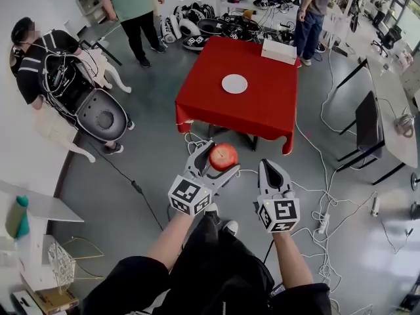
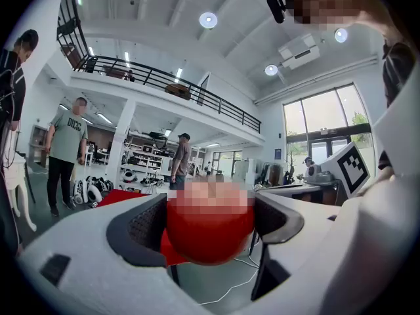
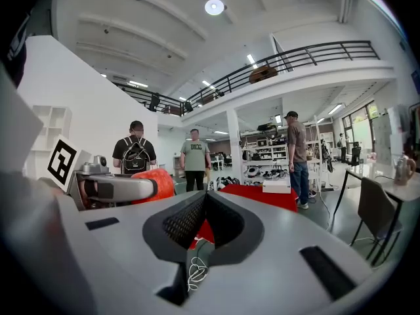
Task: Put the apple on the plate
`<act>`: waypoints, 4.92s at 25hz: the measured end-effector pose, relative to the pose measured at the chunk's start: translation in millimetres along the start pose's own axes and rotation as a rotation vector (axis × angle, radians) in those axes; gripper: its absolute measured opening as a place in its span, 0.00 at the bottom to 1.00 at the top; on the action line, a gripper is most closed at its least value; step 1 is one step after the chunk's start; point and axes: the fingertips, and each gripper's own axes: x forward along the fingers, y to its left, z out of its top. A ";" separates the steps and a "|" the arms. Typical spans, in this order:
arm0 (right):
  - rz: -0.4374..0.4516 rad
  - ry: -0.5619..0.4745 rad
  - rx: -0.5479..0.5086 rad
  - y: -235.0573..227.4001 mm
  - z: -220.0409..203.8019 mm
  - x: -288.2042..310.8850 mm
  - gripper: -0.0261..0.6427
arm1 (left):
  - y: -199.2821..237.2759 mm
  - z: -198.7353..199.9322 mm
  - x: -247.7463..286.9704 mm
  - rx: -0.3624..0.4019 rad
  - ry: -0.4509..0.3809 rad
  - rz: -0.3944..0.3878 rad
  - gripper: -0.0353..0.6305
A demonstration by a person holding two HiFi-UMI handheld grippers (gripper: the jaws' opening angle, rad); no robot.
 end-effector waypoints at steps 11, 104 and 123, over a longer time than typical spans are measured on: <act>0.013 0.018 0.011 -9.8 -6.4 0.7 0.06 | -3.7 -4.0 16.4 0.009 0.010 -0.003 0.65; 0.030 0.364 0.163 -223.2 -109.2 417.6 0.06 | 420.1 -237.4 453.3 -0.036 0.368 0.124 0.65; 0.051 0.386 0.177 -222.5 -120.8 415.7 0.06 | 412.5 -270.4 456.2 0.027 0.562 0.087 0.65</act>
